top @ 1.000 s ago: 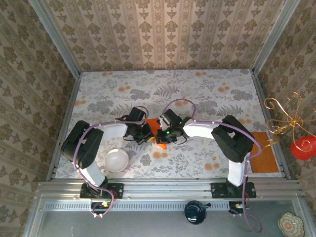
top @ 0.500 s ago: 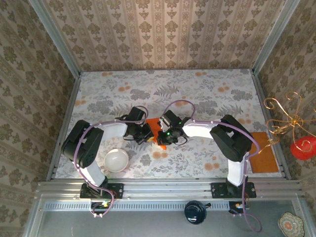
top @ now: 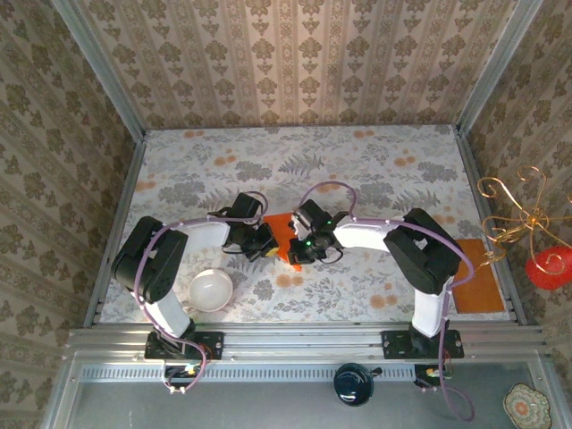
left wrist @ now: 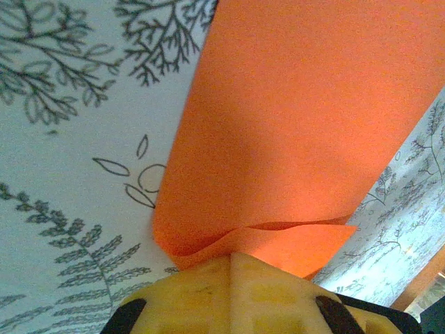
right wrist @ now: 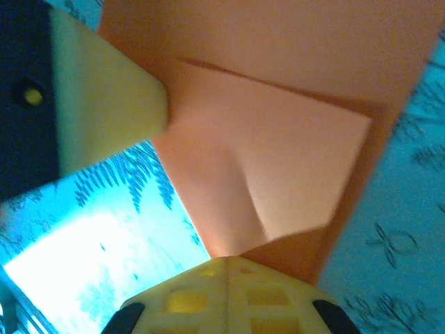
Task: Fold a paper plane with a square sheet of paper (pick it up from the middle)
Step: Third fold the triangle at the center of the table.
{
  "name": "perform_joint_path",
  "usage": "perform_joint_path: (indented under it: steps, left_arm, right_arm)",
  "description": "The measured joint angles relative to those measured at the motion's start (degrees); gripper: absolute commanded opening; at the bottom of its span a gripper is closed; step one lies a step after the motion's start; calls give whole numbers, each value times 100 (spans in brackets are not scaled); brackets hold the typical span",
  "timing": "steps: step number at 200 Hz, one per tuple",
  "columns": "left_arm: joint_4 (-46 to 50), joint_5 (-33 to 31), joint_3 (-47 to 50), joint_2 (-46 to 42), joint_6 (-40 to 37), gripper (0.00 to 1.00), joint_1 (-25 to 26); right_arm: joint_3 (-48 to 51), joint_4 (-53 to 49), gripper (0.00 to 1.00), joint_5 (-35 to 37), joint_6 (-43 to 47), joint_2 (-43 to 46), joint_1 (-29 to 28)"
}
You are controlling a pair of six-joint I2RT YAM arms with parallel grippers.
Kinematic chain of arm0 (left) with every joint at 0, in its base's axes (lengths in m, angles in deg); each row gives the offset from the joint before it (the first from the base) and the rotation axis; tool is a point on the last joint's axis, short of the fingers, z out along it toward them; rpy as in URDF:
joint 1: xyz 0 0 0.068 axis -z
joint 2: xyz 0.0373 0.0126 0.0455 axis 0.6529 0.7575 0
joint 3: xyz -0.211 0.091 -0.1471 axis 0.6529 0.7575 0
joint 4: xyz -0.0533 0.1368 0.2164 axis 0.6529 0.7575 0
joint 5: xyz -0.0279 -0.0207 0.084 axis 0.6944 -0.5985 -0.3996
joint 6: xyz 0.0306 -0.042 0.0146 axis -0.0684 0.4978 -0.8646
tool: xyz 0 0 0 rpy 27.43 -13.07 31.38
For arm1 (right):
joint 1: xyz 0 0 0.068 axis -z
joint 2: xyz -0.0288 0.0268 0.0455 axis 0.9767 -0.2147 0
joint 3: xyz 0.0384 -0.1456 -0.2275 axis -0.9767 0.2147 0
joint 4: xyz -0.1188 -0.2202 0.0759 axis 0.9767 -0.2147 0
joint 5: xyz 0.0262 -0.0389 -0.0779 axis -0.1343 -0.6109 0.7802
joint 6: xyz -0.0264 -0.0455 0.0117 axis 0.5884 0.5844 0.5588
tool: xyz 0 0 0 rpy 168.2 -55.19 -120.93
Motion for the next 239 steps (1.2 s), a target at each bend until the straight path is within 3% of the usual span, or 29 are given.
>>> perform_joint_path:
  steps: [144, 239]
  left_arm:
    - [107, 66, -74, 39, -131, 4, -33]
    - [138, 68, -109, 68, -151, 4, -33]
  right_arm:
    - [981, -175, 7, -39, -22, 1410, 197]
    - [-195, 442, 1, -479, -363, -162, 52]
